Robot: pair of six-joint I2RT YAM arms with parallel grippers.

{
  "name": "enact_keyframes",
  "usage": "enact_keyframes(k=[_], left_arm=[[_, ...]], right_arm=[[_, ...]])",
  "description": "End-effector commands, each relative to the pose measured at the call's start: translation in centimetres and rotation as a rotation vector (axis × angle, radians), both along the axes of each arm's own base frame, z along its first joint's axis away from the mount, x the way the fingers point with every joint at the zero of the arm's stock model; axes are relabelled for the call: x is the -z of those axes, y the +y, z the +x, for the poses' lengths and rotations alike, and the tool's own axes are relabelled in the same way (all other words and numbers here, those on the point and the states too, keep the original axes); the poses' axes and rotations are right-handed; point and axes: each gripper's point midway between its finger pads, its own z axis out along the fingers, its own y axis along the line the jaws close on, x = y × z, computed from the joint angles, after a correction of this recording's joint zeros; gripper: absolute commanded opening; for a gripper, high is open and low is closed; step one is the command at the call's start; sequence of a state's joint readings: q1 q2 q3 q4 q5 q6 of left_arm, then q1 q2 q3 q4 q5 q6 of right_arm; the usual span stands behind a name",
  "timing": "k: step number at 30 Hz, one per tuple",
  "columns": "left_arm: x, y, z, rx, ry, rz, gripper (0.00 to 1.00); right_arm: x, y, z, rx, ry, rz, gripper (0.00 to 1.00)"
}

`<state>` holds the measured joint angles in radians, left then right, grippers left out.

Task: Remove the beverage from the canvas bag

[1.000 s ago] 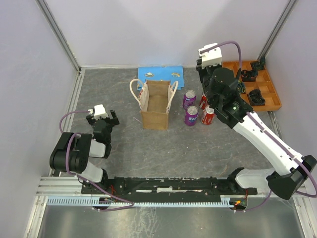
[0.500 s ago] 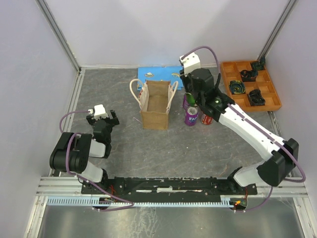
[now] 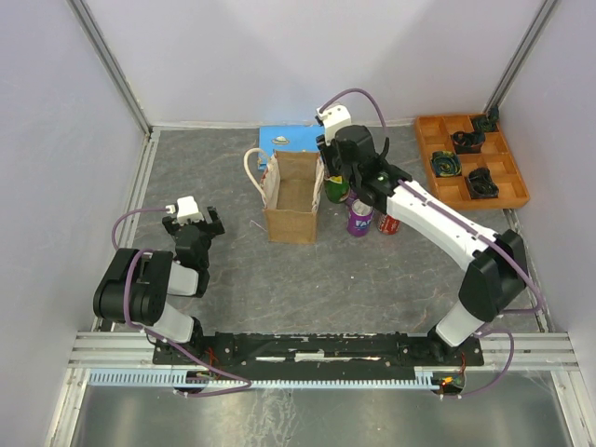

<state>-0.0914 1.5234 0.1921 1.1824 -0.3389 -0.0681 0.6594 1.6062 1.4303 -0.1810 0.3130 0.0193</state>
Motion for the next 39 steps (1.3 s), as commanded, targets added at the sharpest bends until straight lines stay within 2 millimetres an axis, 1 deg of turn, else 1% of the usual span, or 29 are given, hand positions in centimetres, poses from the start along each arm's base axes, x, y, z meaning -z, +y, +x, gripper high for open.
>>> enact_keyframes(k=[1, 9, 10, 20, 23, 29, 33, 39], left_arm=[[-1.9, 0.3, 0.8, -0.015, -0.059, 0.031, 0.99], [-1.9, 0.3, 0.8, -0.014, -0.06, 0.03, 0.99], [-1.9, 0.4, 0.8, -0.016, -0.06, 0.03, 0.99], [-1.9, 0.3, 0.8, -0.014, -0.061, 0.03, 0.99], [-1.8, 0.3, 0.8, -0.014, -0.06, 0.03, 0.99], [-1.9, 0.3, 0.8, -0.015, -0.063, 0.03, 0.99], [-1.9, 0.4, 0.8, -0.016, -0.061, 0.03, 0.99], [-1.9, 0.4, 0.8, -0.015, -0.063, 0.029, 0.99]], right_arm=[[-7.2, 1.4, 1.9, -0.01, -0.175, 0.172, 0.0], [-3.9, 1.5, 2.6, -0.007, -0.117, 0.17, 0.0], [-3.2, 1.6, 2.6, -0.01, -0.104, 0.169, 0.0], [2.0, 1.8, 1.8, -0.044, -0.032, 0.184, 0.0], [3.1, 1.7, 1.5, -0.052, -0.029, 0.191, 0.0], [3.9, 1.5, 0.7, -0.074, -0.044, 0.198, 0.0], [4.3, 1.3, 0.6, -0.075, -0.047, 0.188, 0.0], [3.3, 1.2, 0.7, -0.073, -0.09, 0.207, 0.0]])
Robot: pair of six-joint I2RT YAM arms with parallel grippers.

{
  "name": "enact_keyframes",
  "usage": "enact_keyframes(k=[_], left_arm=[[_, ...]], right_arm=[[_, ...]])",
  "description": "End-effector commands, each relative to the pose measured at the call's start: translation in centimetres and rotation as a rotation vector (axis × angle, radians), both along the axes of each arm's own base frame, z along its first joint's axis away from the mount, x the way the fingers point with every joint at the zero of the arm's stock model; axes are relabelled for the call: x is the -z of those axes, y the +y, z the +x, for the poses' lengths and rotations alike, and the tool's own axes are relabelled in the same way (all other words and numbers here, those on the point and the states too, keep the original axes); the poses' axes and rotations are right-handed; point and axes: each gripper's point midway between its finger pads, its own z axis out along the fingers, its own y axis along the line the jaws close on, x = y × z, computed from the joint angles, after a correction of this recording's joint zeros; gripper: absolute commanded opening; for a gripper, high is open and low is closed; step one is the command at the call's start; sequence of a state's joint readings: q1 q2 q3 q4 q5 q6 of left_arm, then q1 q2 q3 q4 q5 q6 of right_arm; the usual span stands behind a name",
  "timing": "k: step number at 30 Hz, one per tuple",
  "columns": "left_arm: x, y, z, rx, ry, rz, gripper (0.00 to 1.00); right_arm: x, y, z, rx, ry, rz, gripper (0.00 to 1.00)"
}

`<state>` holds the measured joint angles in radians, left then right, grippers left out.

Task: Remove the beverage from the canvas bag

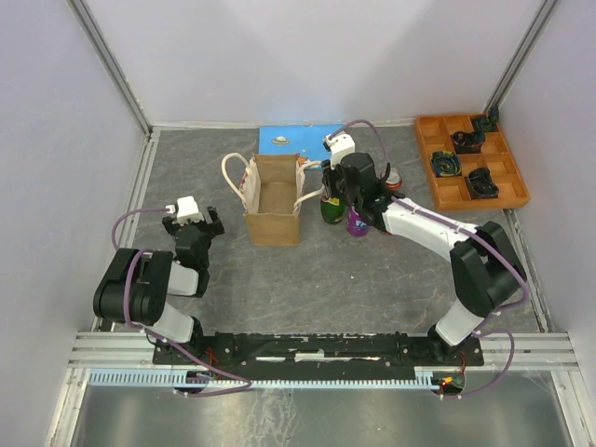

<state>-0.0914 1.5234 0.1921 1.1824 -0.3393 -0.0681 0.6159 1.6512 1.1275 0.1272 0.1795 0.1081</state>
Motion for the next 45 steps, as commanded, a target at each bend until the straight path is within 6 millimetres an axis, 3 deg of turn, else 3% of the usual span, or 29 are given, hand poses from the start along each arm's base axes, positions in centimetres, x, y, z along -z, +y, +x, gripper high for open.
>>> enact_keyframes(k=[1, 5, 10, 13, 17, 22, 26, 29, 35, 39, 45], left_arm=[[-1.9, 0.3, 0.8, -0.014, -0.063, 0.029, 0.99], [-1.9, 0.4, 0.8, -0.015, -0.06, 0.03, 0.99], [-1.9, 0.3, 0.8, -0.015, -0.061, 0.029, 0.99], [-1.9, 0.4, 0.8, -0.016, -0.06, 0.03, 0.99], [-1.8, 0.4, 0.8, -0.016, -0.06, 0.03, 0.99], [-1.8, 0.3, 0.8, -0.014, -0.06, 0.029, 0.99], [-1.9, 0.3, 0.8, -0.015, -0.061, 0.03, 0.99], [-1.9, 0.3, 0.8, -0.013, -0.059, 0.031, 0.99], [-1.8, 0.4, 0.8, -0.015, -0.059, 0.031, 0.99], [-1.9, 0.3, 0.9, -0.014, -0.061, 0.03, 0.99], [-1.9, 0.3, 0.8, -0.014, -0.059, 0.03, 0.99]], right_arm=[[-6.7, 0.7, 0.8, -0.013, -0.187, 0.123, 0.0], [-7.5, 0.6, 0.7, -0.016, -0.22, 0.142, 0.04], [-8.0, 0.3, 0.5, -0.008, -0.234, 0.137, 0.27], [-8.2, 0.2, 0.4, -0.006, -0.235, 0.134, 0.53], [-8.4, 0.1, 0.3, -0.006, -0.236, 0.132, 0.73], [-9.1, 0.2, 0.4, -0.009, -0.247, 0.131, 0.8], [-10.6, -0.2, 0.6, 0.018, -0.274, 0.137, 0.98], [-12.1, -1.9, 1.1, 0.108, -0.296, 0.134, 0.99], [-12.9, -5.8, 2.2, 0.231, -0.311, 0.1, 0.99], [-12.7, -10.6, 3.0, 0.364, -0.296, 0.119, 0.99], [-10.5, -19.3, 3.1, 0.589, -0.251, 0.121, 0.99]])
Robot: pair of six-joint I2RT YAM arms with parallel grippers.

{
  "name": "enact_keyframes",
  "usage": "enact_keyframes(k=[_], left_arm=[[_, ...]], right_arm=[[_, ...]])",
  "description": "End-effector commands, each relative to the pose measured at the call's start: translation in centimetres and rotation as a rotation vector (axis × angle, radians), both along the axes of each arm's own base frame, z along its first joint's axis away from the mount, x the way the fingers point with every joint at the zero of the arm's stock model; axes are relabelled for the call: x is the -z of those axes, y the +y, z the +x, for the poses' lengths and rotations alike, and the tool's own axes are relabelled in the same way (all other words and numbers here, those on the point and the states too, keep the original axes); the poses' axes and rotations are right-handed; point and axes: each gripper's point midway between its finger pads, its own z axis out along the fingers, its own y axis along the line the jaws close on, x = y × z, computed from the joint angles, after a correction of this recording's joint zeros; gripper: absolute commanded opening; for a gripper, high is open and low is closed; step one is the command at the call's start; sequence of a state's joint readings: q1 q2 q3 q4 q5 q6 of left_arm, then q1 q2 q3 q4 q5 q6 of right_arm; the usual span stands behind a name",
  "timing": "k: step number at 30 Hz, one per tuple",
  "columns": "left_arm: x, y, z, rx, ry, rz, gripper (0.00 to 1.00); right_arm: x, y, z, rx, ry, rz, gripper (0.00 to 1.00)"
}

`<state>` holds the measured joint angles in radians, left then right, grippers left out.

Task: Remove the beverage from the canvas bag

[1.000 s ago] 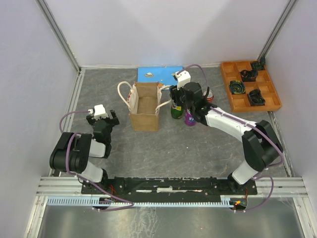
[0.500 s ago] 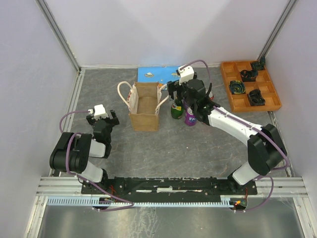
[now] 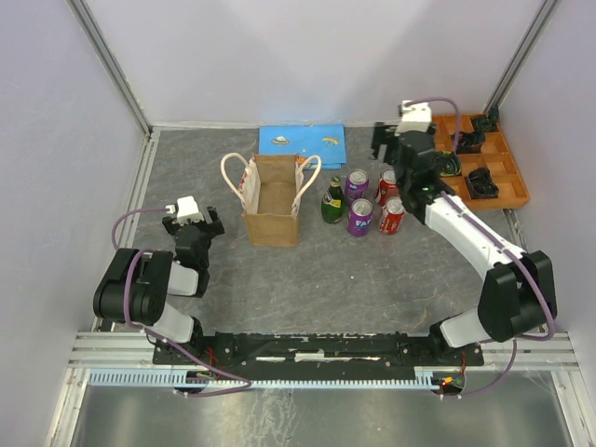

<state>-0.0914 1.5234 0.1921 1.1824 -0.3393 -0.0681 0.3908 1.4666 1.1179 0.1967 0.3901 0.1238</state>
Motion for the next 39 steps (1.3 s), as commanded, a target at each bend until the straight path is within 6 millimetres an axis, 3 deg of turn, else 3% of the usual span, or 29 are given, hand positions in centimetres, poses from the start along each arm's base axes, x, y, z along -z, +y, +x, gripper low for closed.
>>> enact_keyframes(k=[1, 9, 13, 19, 25, 31, 39], left_arm=[[-1.8, 0.4, 0.8, -0.016, -0.059, 0.031, 0.99], [-1.9, 0.3, 0.8, -0.015, -0.059, 0.031, 0.99], [-1.9, 0.4, 0.8, -0.016, -0.06, 0.031, 0.99], [-1.9, 0.4, 0.8, -0.016, -0.061, 0.031, 0.99], [-1.9, 0.3, 0.8, -0.015, -0.061, 0.031, 0.99], [-1.9, 0.4, 0.8, -0.016, -0.061, 0.031, 0.99], [-1.8, 0.3, 0.8, -0.014, -0.059, 0.031, 0.99]], right_arm=[[-0.1, -7.1, -0.9, 0.198, -0.011, 0.057, 0.99], [4.0, -18.3, -5.6, 0.489, 0.027, 0.102, 0.99], [5.5, -21.7, -8.8, 0.612, 0.033, 0.082, 0.99], [7.9, -23.0, -12.3, 0.721, 0.112, 0.069, 0.99], [9.9, -24.4, -17.5, 0.903, 0.178, 0.104, 0.99], [10.2, -25.6, -21.6, 1.042, 0.229, 0.078, 0.99], [10.3, -25.9, -24.4, 1.129, 0.294, 0.078, 0.99]])
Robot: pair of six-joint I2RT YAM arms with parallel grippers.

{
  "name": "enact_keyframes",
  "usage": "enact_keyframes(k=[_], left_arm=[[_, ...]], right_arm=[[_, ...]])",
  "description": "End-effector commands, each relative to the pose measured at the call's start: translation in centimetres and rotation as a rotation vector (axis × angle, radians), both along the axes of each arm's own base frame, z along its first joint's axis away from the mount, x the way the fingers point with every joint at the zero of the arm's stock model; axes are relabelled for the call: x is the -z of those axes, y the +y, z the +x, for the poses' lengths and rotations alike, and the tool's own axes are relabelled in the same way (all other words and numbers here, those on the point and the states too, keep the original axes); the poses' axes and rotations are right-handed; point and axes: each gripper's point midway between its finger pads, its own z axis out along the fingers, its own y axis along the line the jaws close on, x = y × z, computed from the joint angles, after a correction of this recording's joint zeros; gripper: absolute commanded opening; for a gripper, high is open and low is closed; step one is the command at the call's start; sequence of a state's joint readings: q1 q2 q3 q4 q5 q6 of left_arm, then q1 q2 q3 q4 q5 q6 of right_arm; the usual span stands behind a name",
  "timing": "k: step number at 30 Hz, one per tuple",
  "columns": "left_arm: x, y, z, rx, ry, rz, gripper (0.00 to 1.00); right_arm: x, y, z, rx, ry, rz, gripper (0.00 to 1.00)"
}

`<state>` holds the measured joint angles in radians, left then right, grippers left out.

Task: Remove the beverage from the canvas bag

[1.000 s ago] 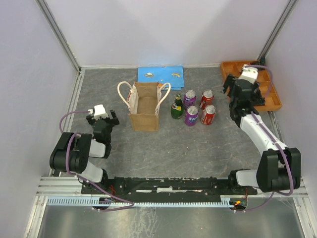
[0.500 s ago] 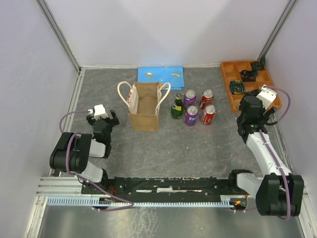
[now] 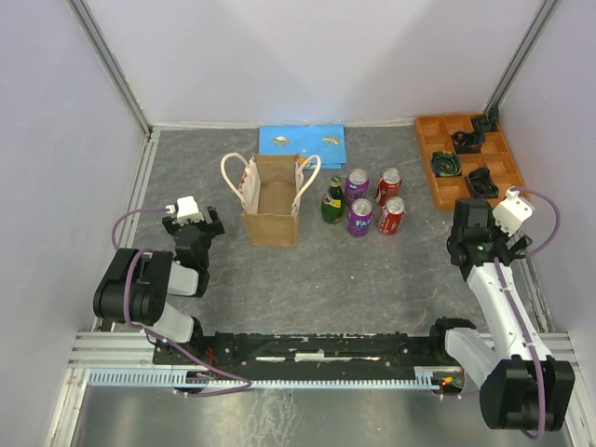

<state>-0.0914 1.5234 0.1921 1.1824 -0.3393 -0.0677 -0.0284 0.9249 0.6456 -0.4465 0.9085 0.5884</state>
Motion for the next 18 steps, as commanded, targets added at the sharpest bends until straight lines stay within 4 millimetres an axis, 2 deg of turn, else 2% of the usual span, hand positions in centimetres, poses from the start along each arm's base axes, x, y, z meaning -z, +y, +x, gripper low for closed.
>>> enact_keyframes(k=[1, 12, 18], left_arm=[[-1.86, 0.38, 0.81, -0.016, -0.059, 0.03, 0.99], [-1.86, 0.33, 0.82, -0.015, -0.059, 0.03, 0.99], [-1.87, 0.35, 0.82, -0.015, -0.06, 0.03, 0.99]], right_arm=[[-1.38, -0.66, -1.97, 0.103, 0.014, -0.007, 0.99], [-1.48, -1.23, -2.52, 0.17, 0.081, -0.036, 0.99], [-1.24, -0.9, -1.81, 0.122, 0.071, -0.022, 0.99]])
